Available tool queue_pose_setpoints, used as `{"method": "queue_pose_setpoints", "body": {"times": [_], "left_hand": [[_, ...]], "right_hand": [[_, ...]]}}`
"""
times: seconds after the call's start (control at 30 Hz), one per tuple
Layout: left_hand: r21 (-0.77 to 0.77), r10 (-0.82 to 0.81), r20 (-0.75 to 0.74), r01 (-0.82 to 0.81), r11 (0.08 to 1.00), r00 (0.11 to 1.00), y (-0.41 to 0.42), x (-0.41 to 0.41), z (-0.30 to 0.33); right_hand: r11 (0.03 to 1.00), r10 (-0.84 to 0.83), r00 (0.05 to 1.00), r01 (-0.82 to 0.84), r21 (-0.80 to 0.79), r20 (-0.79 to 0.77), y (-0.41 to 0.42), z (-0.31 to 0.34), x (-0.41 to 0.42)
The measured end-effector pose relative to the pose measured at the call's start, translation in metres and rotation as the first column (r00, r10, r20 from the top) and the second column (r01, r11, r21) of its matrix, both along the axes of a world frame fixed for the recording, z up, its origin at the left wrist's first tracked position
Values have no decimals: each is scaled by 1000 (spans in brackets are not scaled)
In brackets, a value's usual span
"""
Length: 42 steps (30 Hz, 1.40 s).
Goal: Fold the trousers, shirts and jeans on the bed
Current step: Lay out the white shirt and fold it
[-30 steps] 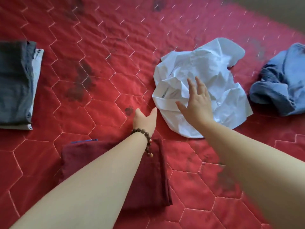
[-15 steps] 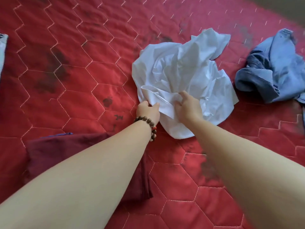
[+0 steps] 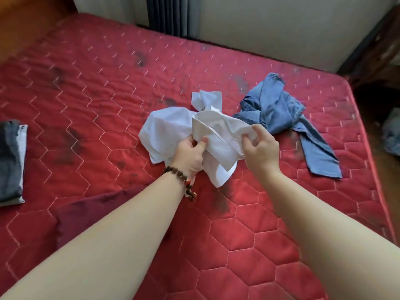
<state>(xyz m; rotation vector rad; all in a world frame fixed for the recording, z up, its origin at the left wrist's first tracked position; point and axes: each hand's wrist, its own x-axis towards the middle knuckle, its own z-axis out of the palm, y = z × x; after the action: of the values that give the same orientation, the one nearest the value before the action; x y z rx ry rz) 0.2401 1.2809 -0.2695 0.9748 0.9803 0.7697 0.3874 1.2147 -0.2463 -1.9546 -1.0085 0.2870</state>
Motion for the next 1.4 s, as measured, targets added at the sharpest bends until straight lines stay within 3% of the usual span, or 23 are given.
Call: {"method": "queue_pose_setpoints", "body": {"times": [0.17,0.33,0.5,0.63,0.87,0.97,1.03,1.07,1.13,1.23,1.3,1.33,1.4], "left_hand": [[129,-57,57,49,990,997,-46,35,119],[190,-61,182,25,981,981,-108,70,234],[268,-29,242,-38,963,970,-153,86,344],[350,-55,244,-36,936,968,-173,88,407],[497,-144,199,27,868,969,-187,84,470],[506,-166,182,53,861,969,-183,81,484],[500,-198,207,71,863,958,-181,82,491],[498,-213,217,80,864,953,-182,83,495],[501,-248,217,111,858,944,-183,86,501],[507,-345,222,195,840,912,-185,88,511],[516,-407,214,251,819,888,-185,87,521],[521,-435,206,278,807,877,-184,86,526],[518,-490,198,334,787,849,-181,85,535]], "right_hand": [[990,-31,996,43,134,-87,-67,106,22],[956,7,957,78,283,-289,-135,216,46],[944,171,787,41,328,-593,-184,317,73],[965,183,794,-32,261,-580,-202,380,85],[889,333,421,159,430,-844,-223,440,87],[857,421,233,213,468,-877,-233,450,88],[840,488,163,181,512,-858,-239,452,89],[838,501,169,151,524,-849,-243,452,90],[856,473,276,80,511,-836,-249,454,92],[884,380,581,0,467,-720,-253,452,101],[913,292,808,-75,402,-511,-251,454,110],[926,263,877,-112,361,-403,-248,454,115],[919,352,856,-240,311,-378,-241,453,121]]}}
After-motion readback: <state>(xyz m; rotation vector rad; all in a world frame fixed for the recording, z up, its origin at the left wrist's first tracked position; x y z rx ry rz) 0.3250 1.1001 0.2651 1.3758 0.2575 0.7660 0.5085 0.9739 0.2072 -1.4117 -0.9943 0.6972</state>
